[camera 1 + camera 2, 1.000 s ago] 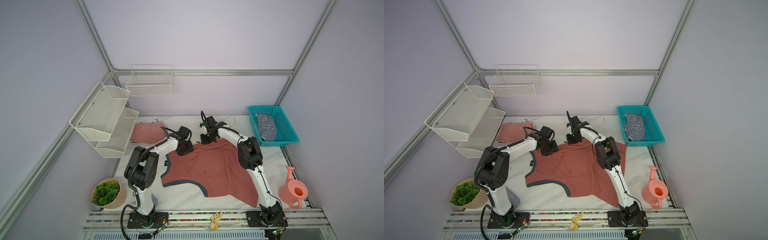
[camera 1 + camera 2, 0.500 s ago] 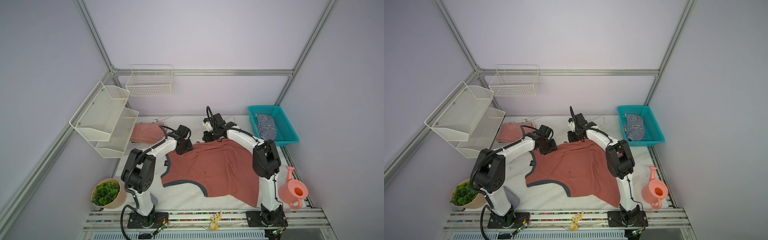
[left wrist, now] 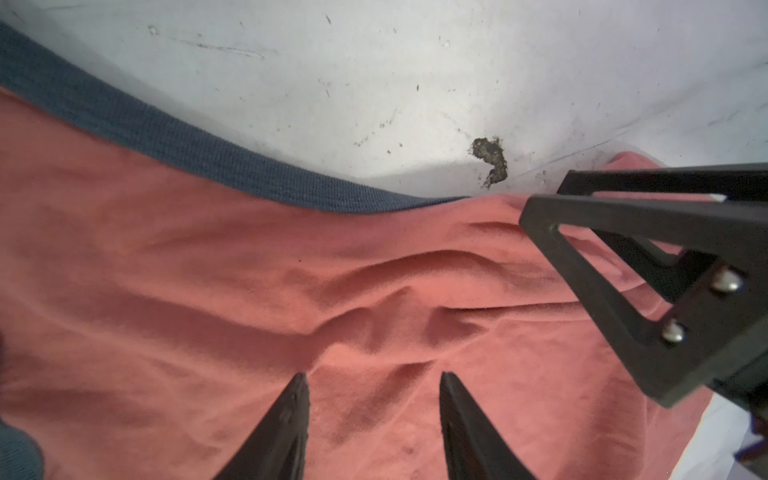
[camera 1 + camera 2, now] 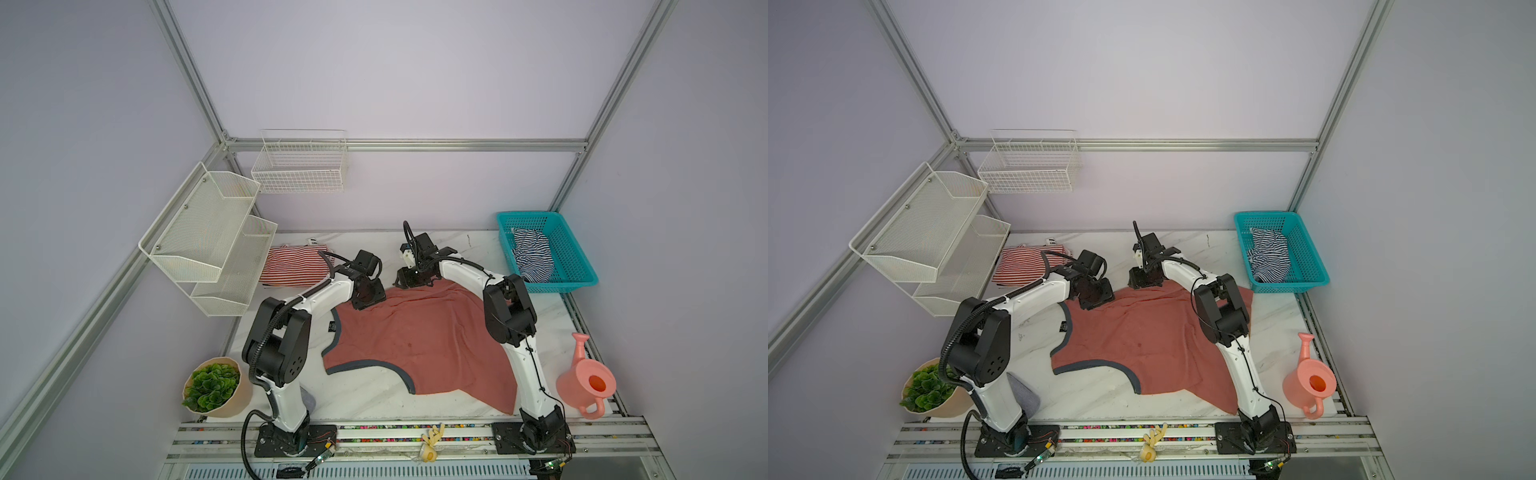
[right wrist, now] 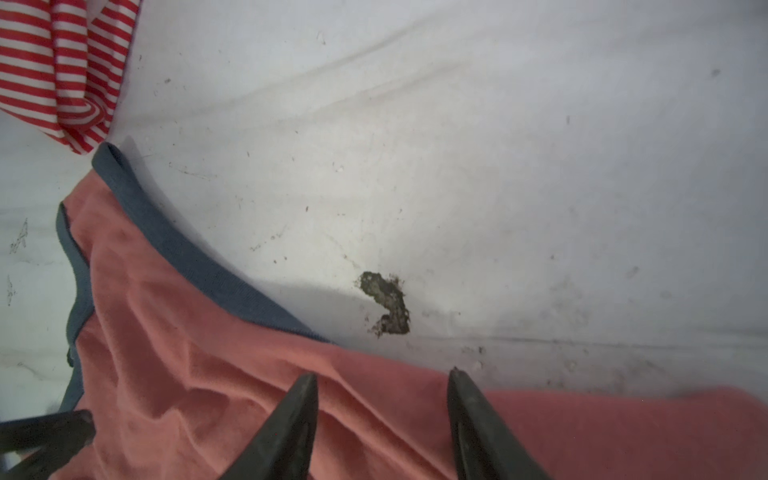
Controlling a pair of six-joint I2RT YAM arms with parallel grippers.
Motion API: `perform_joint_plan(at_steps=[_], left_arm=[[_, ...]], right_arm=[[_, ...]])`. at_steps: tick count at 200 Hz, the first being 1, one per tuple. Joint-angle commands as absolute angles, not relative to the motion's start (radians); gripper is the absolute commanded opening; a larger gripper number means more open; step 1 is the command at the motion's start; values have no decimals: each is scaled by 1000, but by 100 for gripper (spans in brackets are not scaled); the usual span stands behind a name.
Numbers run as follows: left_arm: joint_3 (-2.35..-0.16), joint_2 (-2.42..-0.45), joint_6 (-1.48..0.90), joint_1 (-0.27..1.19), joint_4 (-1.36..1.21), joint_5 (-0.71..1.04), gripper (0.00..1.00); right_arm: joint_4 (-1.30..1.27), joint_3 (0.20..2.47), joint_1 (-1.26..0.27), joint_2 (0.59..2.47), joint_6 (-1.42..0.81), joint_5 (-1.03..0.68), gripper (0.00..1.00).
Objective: Fold and stack the tank tops
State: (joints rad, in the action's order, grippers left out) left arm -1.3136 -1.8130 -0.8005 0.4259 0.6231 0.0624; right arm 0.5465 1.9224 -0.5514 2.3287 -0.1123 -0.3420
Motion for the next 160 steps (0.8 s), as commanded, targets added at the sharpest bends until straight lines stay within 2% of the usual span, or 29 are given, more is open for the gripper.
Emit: perform_joint_plan(at_steps=[1,28,40,51,71,108,116,127,151,160], left_arm=[[-1317,-1785,-784,426,628,55,51],[-1316,-1786,-782,427,632,55,51],[-1315,-1785,-782,427,632,57,51],[-1315,-1786,-779,427,632,58,51],[-1312,-1783,-779,428,634,58,51],[-1308,-1784,-781,428,634,58,51],[-1309,-1786,-781,427,634,60,51],[-1309,-1785,-781,427,634,60,51],[-1308,-1779,-781,427,634,58,51],[-1307,-1775,-781,426,633,58,51]], right_arm=[[592,1959,-563,2356,-88,-318,50],[601,1954,-566,2371,-82,-320,36],[604,1946,-568,2371,-79,-328,33],[611,1944,-571,2368,-71,-339,34],[620,1935,-575,2354,-59,-340,47],[623,1914,-582,2340,-52,-353,45],[629,1914,-585,2345,-49,-352,42],[634,1912,-587,2352,-45,-347,33],[633,1908,-589,2352,-47,-332,0],[623,1901,-591,2338,-51,-323,0]])
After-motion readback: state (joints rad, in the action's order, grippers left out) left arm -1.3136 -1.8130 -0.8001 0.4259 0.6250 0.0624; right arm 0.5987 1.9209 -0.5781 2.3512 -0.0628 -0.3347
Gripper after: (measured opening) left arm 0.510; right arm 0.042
